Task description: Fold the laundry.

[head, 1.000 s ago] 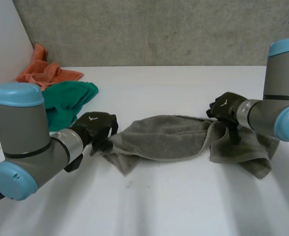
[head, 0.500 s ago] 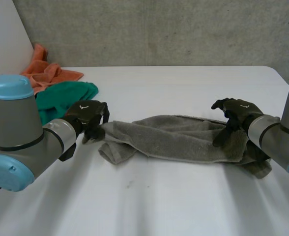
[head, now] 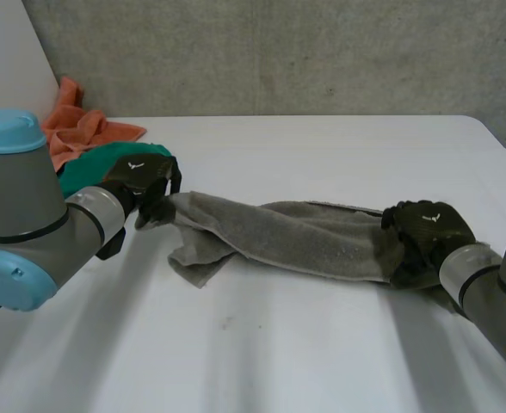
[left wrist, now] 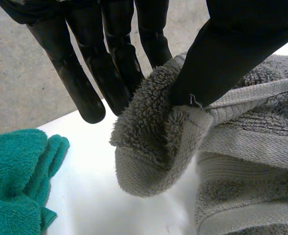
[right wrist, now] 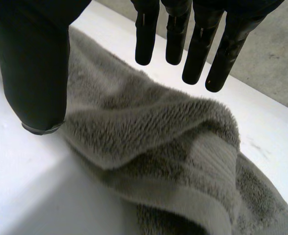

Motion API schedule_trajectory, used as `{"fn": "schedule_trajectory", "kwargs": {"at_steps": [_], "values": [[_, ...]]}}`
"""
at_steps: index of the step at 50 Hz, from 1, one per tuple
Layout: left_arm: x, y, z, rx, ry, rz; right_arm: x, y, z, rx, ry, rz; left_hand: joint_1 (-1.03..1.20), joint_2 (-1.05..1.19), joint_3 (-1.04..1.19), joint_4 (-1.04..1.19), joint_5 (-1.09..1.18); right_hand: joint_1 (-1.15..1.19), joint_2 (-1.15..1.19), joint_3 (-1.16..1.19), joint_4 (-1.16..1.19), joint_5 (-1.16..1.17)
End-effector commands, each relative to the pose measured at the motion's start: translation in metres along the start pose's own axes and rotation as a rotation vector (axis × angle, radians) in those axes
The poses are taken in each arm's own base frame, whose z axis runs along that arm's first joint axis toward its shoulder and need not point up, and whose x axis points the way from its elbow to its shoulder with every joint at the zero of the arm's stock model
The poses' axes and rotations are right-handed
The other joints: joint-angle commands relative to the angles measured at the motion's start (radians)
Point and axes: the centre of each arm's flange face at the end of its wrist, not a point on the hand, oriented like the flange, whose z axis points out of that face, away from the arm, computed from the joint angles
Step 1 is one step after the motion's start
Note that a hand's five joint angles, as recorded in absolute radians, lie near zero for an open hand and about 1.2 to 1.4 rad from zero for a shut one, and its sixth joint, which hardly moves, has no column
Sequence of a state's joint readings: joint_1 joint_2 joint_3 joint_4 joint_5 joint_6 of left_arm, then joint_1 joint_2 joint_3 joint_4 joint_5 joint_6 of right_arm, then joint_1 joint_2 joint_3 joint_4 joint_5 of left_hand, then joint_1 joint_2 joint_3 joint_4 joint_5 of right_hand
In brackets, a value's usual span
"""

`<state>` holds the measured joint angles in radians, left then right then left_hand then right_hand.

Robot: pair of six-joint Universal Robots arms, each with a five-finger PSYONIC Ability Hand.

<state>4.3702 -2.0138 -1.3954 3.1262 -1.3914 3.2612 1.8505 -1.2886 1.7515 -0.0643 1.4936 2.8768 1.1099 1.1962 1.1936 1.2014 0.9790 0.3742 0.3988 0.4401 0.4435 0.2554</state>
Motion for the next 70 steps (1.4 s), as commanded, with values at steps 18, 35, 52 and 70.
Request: {"fn": "schedule_trajectory", "kwargs": {"at_steps": [18,35,52,70], "values": [[0.003,-0.008,-0.016,0.002,0.001,-0.01,0.009,-0.002,0.042,0.069,0.062,-0.138,0.286,0.2,0.203,0.195,0.243,1.022,0.997,0.956,0.953,0.966],[0.005,-0.016,-0.043,0.005,-0.002,-0.008,0.002,-0.047,-0.025,0.042,-0.097,-0.142,0.286,0.2,0.203,0.195,0.243,0.243,0.218,0.177,0.173,0.187],[0.002,-0.013,-0.023,0.015,-0.006,-0.008,-0.023,0.036,0.004,-0.029,-0.145,-0.132,0.286,0.2,0.203,0.195,0.243,0.104,0.08,0.038,0.035,0.048],[0.0,-0.014,-0.022,0.018,-0.01,-0.01,-0.018,0.039,0.035,0.029,-0.09,-0.236,0.286,0.2,0.203,0.195,0.243,0.236,0.212,0.17,0.167,0.18]]}}
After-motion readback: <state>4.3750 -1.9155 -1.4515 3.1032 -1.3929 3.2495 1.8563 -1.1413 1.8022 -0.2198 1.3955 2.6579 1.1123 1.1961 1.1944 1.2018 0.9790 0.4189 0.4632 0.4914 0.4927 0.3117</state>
